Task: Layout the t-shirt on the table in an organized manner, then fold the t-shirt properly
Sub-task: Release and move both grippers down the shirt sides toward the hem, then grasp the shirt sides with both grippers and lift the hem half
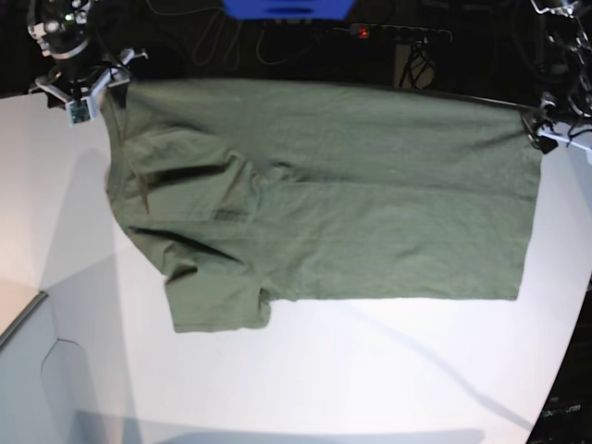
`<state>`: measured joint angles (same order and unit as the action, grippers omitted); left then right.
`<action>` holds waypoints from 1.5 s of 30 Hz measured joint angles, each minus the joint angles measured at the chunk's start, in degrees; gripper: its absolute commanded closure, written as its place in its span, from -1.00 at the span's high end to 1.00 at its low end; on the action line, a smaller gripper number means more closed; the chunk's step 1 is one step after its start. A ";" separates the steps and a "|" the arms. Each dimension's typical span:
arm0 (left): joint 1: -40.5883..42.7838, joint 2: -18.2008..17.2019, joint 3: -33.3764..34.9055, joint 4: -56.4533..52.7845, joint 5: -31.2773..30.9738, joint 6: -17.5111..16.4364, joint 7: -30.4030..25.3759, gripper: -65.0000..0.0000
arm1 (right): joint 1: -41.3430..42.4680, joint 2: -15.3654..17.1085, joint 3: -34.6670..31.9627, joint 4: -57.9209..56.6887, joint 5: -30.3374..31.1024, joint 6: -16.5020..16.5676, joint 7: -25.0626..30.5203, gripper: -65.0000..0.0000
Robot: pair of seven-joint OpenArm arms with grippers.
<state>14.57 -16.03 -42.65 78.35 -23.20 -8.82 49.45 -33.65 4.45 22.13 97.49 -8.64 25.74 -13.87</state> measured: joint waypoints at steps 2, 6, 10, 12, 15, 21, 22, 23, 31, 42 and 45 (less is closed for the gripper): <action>-0.11 0.00 -0.02 0.50 -0.13 0.00 0.04 0.52 | 0.79 -0.04 0.66 1.14 -0.02 0.11 -0.42 0.17; -1.86 -0.13 -0.24 3.19 -0.11 0.02 -0.07 0.52 | 7.34 0.13 1.36 1.18 -0.22 0.13 -1.46 0.17; -6.45 0.02 0.11 3.48 0.13 -0.48 -0.07 0.53 | 17.68 0.26 0.96 -1.14 0.07 0.35 -1.84 0.17; -8.85 0.13 0.20 2.69 0.04 -0.39 -0.02 0.54 | 22.93 0.26 0.79 -3.02 -0.11 0.42 -5.31 0.17; -12.59 0.04 0.02 0.50 0.48 -0.26 0.13 0.54 | 32.50 1.42 -1.68 -9.22 -0.39 0.33 -11.85 0.17; -20.85 -0.33 0.81 -5.84 0.48 -0.17 -0.26 0.54 | 46.42 3.17 -8.04 -26.01 0.11 4.92 -18.03 0.17; -22.12 -0.70 1.97 -7.39 0.81 0.02 -0.35 0.54 | 47.93 3.37 -8.33 -28.87 0.11 5.25 -18.03 0.17; -22.97 -1.29 3.19 -8.87 0.57 -0.09 -0.33 0.54 | 49.22 3.43 -8.26 -31.54 0.15 5.33 -17.88 0.17; -28.70 -4.55 15.04 -21.97 0.24 -0.07 -13.73 0.54 | 56.35 4.63 -8.44 -50.84 0.11 5.29 -9.07 0.17; -36.37 -7.80 23.58 -45.07 0.31 0.07 -28.04 0.54 | 58.10 5.88 -8.33 -59.84 0.28 5.14 -0.20 -0.05; -36.54 -7.82 23.56 -48.13 0.48 0.02 -31.76 0.52 | 58.40 6.21 -8.26 -62.03 0.52 5.11 2.62 -0.44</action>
<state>-21.98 -23.86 -19.09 30.22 -22.72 -8.80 17.69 24.75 10.66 13.87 35.46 -8.12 30.85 -11.25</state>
